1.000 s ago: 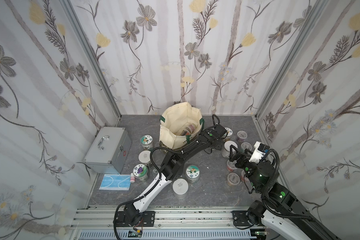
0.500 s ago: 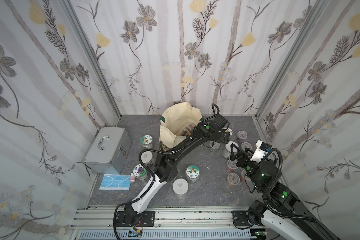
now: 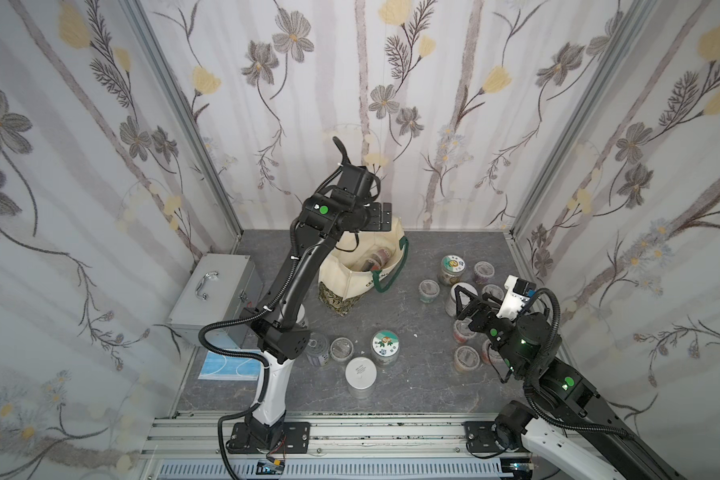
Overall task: Take out the seed jars from the canvas bag
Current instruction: Adjust the canvas bag at the center of the board.
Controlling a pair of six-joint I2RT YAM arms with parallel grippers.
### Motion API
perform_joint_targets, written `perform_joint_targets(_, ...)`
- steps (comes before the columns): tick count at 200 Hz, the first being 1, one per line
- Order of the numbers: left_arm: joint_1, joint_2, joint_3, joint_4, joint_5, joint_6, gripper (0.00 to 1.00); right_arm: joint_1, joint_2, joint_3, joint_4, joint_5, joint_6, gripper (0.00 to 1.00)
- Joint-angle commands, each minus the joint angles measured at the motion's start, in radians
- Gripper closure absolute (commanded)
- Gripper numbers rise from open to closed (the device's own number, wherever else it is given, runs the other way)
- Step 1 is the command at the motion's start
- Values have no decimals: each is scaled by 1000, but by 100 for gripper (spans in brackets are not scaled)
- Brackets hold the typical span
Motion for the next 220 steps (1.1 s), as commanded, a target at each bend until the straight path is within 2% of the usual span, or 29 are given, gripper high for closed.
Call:
perform_joint_targets(1, 89, 34, 1, -74, -14, 86, 0, -9, 48, 18, -24, -81, 24, 0)
perform_joint_targets(31, 182, 128, 10, -92, 60, 93, 0, -27, 127, 42, -45, -155, 43, 0)
perform_joint_targets(65, 214, 206, 10, -86, 62, 109, 0, -66, 210, 87, -53, -249, 75, 0)
perform_joint_targets(90, 220, 235, 8, -68, 83, 101, 7, -121, 266, 126, -41, -350, 172, 0)
perform_joint_targets(113, 220, 258, 8, -51, 144, 94, 24, -203, 285, 124, 24, -529, 242, 0)
perform_joint_targets(134, 219, 272, 7, -44, 172, 93, 44, -284, 282, 81, 139, -683, 268, 0)
perform_joint_targets(165, 192, 259, -5, -24, 172, 124, 84, -365, 266, -7, 330, -855, 287, 0)
perform_joint_targets(182, 162, 231, -30, 10, 147, 159, 99, -400, 281, -43, 466, -981, 337, 0)
perform_joint_targets(203, 120, 186, -72, 66, 101, 207, 100, -414, 302, -91, 661, -1087, 429, 1)
perform_joint_targets(220, 84, 133, -139, 130, 61, 255, 100, -413, 325, -97, 731, -1124, 463, 3)
